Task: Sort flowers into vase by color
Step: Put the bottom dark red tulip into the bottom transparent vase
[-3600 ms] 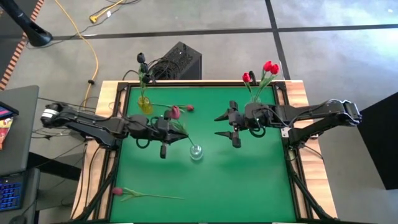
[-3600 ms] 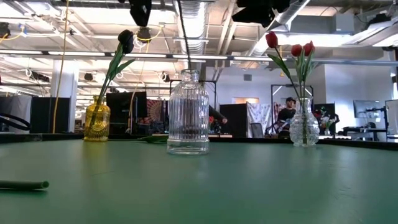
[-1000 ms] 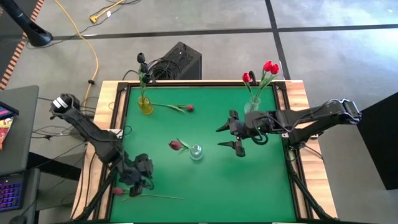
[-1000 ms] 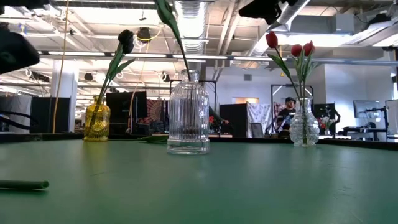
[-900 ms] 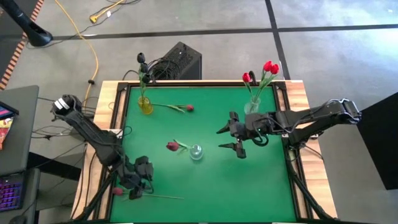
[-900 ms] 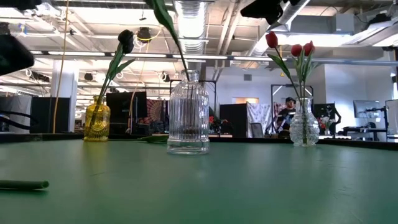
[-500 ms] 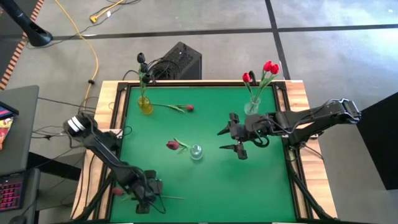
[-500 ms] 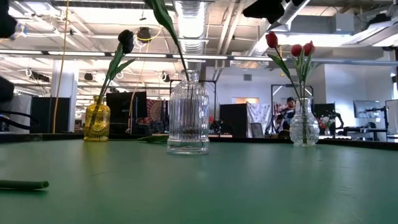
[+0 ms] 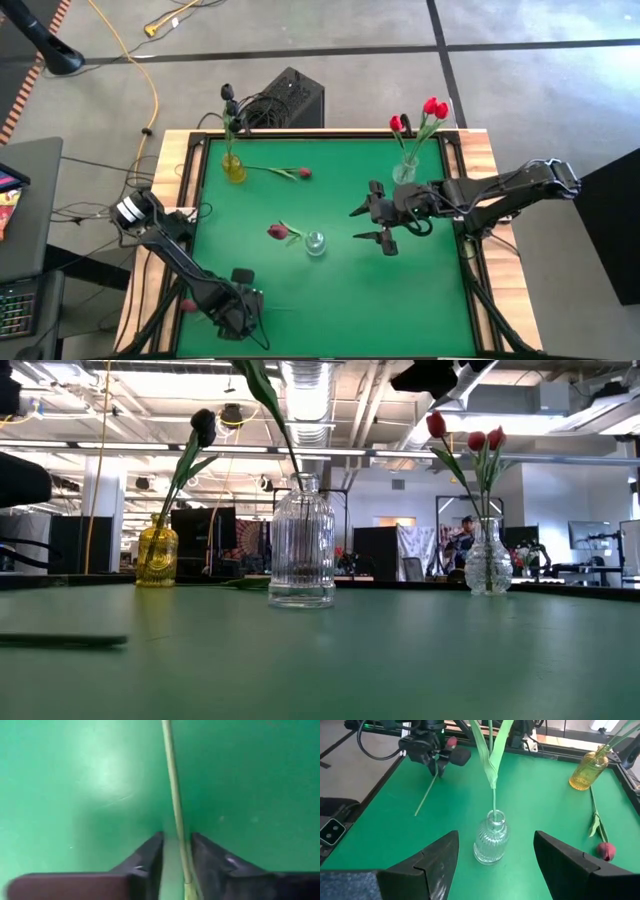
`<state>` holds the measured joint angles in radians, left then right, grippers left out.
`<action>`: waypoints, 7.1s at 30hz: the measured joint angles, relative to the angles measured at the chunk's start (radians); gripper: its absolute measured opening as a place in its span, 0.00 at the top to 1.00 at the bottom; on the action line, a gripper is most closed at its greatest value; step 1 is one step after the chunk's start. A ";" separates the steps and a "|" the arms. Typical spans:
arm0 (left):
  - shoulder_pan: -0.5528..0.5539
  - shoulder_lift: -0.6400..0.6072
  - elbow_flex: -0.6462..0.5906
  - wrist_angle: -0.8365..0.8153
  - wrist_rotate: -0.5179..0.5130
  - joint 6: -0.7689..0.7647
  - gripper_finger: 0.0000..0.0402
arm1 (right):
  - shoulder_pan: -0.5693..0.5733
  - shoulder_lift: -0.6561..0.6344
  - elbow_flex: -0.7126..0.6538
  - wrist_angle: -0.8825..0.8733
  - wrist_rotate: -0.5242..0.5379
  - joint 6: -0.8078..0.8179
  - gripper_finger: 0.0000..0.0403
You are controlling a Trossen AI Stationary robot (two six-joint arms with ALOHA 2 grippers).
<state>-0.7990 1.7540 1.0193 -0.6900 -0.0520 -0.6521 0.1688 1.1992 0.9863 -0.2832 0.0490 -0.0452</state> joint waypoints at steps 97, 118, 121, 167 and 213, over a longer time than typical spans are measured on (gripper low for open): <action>1.098 -0.543 0.122 0.006 0.381 0.087 1.00 | -0.209 0.461 0.110 0.858 0.270 -1.669 0.29; 1.104 -0.543 0.122 0.008 0.413 0.067 1.00 | -0.223 0.492 0.109 0.849 0.266 -1.668 0.80; 1.104 -0.543 0.122 0.006 0.418 0.069 1.00 | -0.217 0.491 0.109 0.840 0.266 -1.667 0.89; 1.176 -0.813 -0.008 0.491 0.205 0.671 0.65 | -0.424 0.372 0.108 0.859 -0.500 -0.115 0.93; 1.038 -0.594 -0.137 1.185 0.263 0.771 0.65 | -0.399 0.364 0.108 0.904 -0.467 0.075 0.93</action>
<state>0.2388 1.1603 0.8825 0.4953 0.2107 0.1184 -0.2302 1.5627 1.0946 0.6204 -0.4175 0.0299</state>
